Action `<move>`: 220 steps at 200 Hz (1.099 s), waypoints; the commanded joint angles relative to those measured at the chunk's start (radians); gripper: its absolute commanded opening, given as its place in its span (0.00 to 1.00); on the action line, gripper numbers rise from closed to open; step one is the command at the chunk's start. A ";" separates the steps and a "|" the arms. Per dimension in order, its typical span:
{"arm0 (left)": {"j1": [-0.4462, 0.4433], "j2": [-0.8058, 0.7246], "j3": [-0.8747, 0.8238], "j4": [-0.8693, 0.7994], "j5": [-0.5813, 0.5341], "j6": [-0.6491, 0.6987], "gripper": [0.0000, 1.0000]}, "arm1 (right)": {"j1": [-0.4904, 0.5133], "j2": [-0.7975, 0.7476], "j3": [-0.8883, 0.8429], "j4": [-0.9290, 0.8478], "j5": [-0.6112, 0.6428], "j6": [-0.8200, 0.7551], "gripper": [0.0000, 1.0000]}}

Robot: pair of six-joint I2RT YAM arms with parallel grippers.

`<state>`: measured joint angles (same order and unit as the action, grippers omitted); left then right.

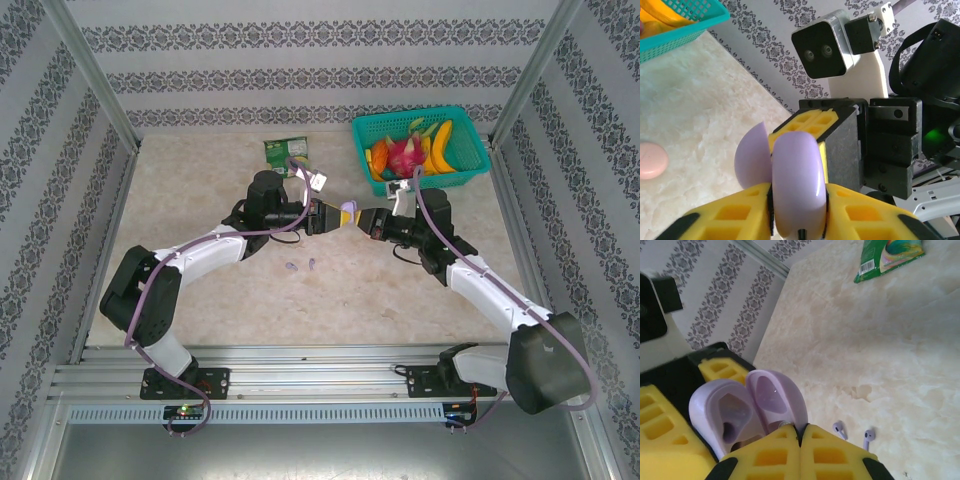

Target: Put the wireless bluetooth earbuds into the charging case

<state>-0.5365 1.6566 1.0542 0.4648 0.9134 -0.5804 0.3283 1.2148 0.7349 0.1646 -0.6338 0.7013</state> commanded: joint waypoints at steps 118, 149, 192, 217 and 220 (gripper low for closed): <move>0.017 -0.146 0.069 -0.330 -0.094 0.223 0.88 | 0.061 -0.045 0.168 -0.335 0.211 -0.295 0.00; 0.026 -0.157 0.241 -0.733 -0.151 0.462 1.00 | 0.052 -0.002 0.210 -0.388 0.223 -0.447 0.00; 0.054 -0.071 0.493 -1.146 -0.213 0.685 1.00 | 0.040 0.025 0.251 -0.384 0.289 -0.582 0.00; 0.080 0.014 0.612 -1.292 -0.172 0.742 1.00 | 0.042 0.022 0.261 -0.353 0.340 -0.624 0.00; 0.082 0.023 0.624 -1.308 -0.165 0.747 1.00 | 0.042 0.024 0.264 -0.355 0.345 -0.628 0.00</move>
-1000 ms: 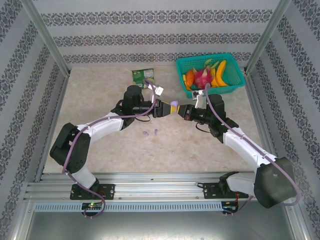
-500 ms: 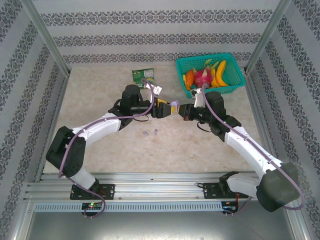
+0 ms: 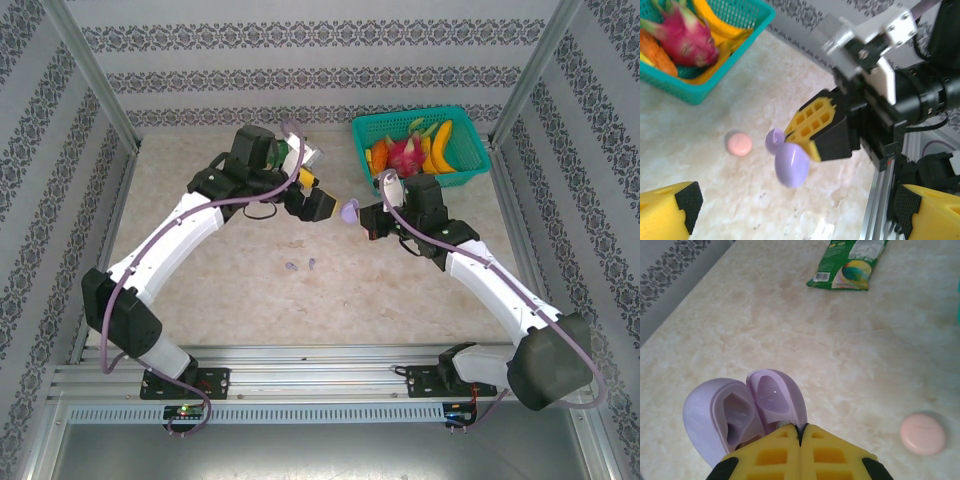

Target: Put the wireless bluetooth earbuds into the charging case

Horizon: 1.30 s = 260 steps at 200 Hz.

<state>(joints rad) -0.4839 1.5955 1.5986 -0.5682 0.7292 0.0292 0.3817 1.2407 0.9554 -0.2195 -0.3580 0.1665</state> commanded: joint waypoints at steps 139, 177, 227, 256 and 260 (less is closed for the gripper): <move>0.086 0.458 0.495 -0.671 0.216 0.332 0.91 | 0.063 0.112 -0.037 0.288 0.199 -0.263 0.00; 0.087 0.504 0.521 -0.689 0.230 0.348 0.88 | 0.090 0.128 -0.028 0.290 0.180 -0.272 0.00; 0.087 0.518 0.520 -0.687 0.251 0.353 0.78 | 0.123 0.149 -0.004 0.263 0.156 -0.289 0.00; 0.085 0.521 0.512 -0.679 0.267 0.353 0.72 | 0.132 0.146 -0.003 0.259 0.154 -0.285 0.00; 0.084 0.521 0.509 -0.680 0.270 0.351 0.71 | 0.132 0.145 -0.001 0.259 0.153 -0.283 0.00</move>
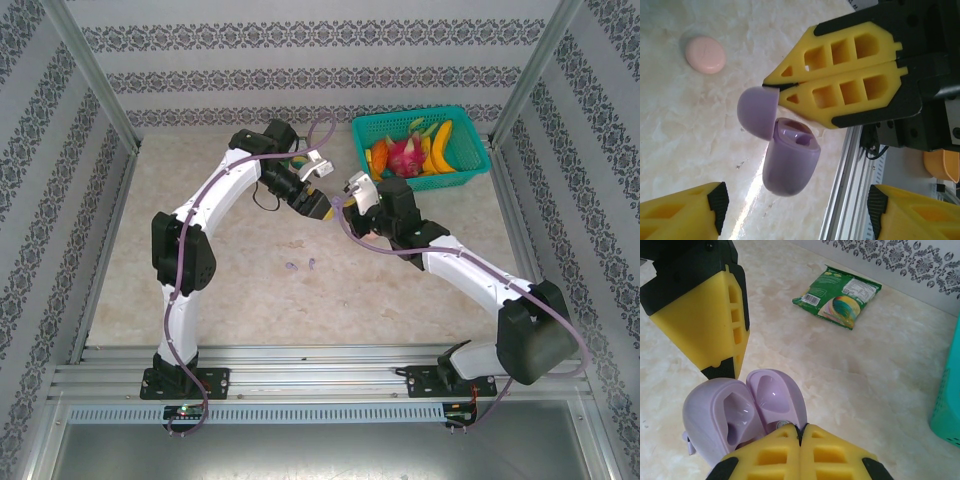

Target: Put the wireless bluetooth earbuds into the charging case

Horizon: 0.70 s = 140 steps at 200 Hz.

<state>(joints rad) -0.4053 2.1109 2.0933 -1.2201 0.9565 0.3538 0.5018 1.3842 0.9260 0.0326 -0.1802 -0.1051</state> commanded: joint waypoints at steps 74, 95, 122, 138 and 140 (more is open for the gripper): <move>-0.014 0.019 -0.011 0.001 0.060 0.023 0.64 | 0.018 -0.007 0.042 -0.004 -0.041 0.008 0.00; -0.019 0.025 -0.010 0.009 0.061 0.019 0.63 | 0.019 -0.009 0.048 -0.007 -0.042 0.014 0.00; -0.019 0.028 -0.012 0.014 0.065 0.020 0.57 | 0.020 -0.009 0.050 -0.008 -0.041 0.019 0.00; -0.019 0.031 -0.013 0.020 0.067 0.019 0.55 | 0.021 -0.009 0.052 -0.008 -0.042 0.021 0.00; -0.019 0.031 -0.013 0.021 0.069 0.019 0.54 | 0.020 -0.009 0.052 -0.009 -0.042 0.021 0.00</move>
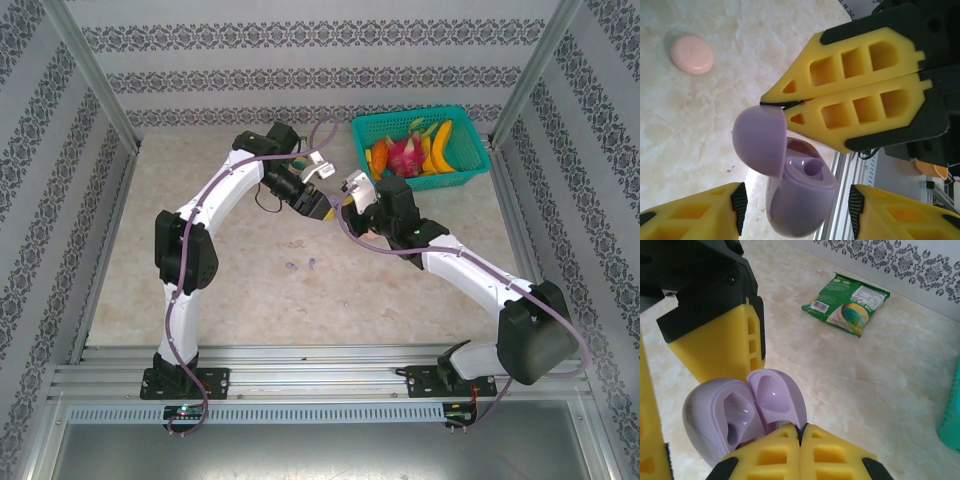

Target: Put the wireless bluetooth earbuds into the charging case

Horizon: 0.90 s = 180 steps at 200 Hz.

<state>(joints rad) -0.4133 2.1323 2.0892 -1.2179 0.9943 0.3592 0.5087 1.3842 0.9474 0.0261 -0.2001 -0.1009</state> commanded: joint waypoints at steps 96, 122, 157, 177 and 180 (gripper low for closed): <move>-0.011 0.003 -0.021 0.069 0.048 -0.011 0.34 | 0.016 -0.017 0.027 -0.009 -0.021 0.027 0.00; -0.011 -0.005 -0.032 0.085 0.050 -0.018 0.23 | 0.016 -0.028 0.028 -0.018 -0.015 0.030 0.00; -0.006 -0.050 -0.119 0.171 0.037 -0.046 0.12 | 0.008 -0.076 0.059 -0.085 0.023 0.075 0.32; 0.010 -0.092 -0.203 0.260 0.021 -0.084 0.05 | -0.004 -0.123 0.087 -0.159 0.034 0.121 0.53; 0.012 -0.101 -0.214 0.276 0.018 -0.091 0.04 | -0.008 -0.131 0.090 -0.170 0.035 0.131 0.56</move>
<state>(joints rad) -0.4118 2.1059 1.9469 -1.0779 1.0233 0.3153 0.5064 1.3434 0.9653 -0.0765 -0.1726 -0.0383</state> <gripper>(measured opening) 0.210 0.469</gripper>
